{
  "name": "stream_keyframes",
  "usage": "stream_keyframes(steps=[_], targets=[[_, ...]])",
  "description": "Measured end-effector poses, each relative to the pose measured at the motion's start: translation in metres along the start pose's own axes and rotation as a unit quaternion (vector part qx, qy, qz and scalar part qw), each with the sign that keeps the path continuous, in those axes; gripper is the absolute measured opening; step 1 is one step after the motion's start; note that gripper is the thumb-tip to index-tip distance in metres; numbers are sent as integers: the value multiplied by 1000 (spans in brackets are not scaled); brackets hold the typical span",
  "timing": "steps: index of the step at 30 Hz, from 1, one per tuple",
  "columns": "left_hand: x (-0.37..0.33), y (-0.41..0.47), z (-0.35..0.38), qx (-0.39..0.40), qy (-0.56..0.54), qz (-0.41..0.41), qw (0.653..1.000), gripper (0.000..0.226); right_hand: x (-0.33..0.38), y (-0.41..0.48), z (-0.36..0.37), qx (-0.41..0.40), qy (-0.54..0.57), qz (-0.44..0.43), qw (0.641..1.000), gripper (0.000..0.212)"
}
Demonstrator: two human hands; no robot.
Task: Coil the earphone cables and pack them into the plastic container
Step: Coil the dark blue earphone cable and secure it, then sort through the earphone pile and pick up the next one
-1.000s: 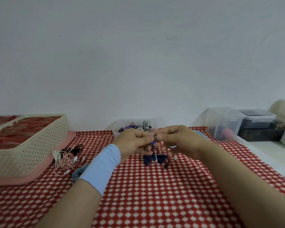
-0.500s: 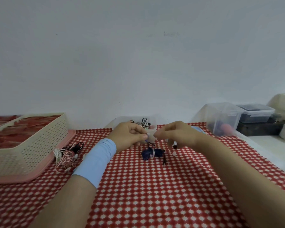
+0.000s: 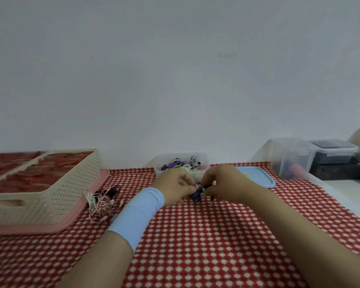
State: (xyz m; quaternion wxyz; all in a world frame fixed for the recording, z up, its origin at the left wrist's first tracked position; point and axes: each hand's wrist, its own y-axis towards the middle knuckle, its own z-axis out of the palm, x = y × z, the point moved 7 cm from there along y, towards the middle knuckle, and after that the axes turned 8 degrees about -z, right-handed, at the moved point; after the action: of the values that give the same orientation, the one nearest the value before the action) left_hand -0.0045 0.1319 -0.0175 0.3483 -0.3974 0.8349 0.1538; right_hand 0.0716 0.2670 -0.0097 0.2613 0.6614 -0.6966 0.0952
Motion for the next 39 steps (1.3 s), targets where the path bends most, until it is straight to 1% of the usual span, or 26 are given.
stream_keyframes(steps=[3, 7, 9, 11, 13, 15, 17, 20, 23, 25, 26, 28, 30, 31, 33, 36, 39], targets=[[-14, 1, -44, -72, -40, 21, 996, 4, 18, 16, -25, -78, 36, -16, 996, 16], [-25, 14, -94, -130, -50, 32, 990, 4, 52, 57, -47, -124, -6, -60, 990, 15], [-21, 25, -107, -145, -33, 19, 989, 3, 60, 81, -47, -131, -12, -62, 989, 14], [-10, 37, -113, -154, 7, 1, 988, 4, 64, 100, -35, -115, -23, -58, 991, 13], [3, 44, -109, -138, 73, -20, 988, 12, 62, 112, -18, -77, -49, -48, 995, 15], [20, 49, -99, -99, 129, -36, 986, 21, 57, 117, 0, -20, -121, -32, 992, 20], [35, 50, -92, -78, 132, -41, 987, 27, 52, 117, 11, 7, -174, -25, 984, 25], [46, 49, -90, -83, 134, -21, 987, 29, 47, 116, 21, 8, -201, -29, 979, 33], [48, 44, -88, -59, 154, -2, 986, 31, 46, 115, 31, 42, -221, -43, 973, 38], [48, 43, -89, -47, 169, 12, 984, 29, 50, 114, 26, 26, -237, -50, 970, 41], [49, 41, -92, -48, 179, 13, 983, 32, 54, 114, 21, 3, -242, -52, 969, 42], [52, 33, -103, -54, 174, -10, 983, 42, 68, 111, 11, -51, -241, -63, 967, 41], [57, 24, -113, -54, 165, -26, 984, 41, 87, 108, 10, -73, -198, -83, 974, 37], [62, 18, -117, -51, 179, -36, 982, 39, 99, 105, 15, -61, -163, -96, 980, 35], [75, 7, -122, -43, 229, -62, 971, 37, 123, 100, 35, 4, -118, -124, 985, 32], [103, -10, -124, -43, 286, -106, 951, 44, 150, 93, 72, 104, -115, -138, 978, 31], [126, -27, -127, -40, 297, -153, 942, 49, 167, 87, 101, 159, -107, -136, 972, 38]])
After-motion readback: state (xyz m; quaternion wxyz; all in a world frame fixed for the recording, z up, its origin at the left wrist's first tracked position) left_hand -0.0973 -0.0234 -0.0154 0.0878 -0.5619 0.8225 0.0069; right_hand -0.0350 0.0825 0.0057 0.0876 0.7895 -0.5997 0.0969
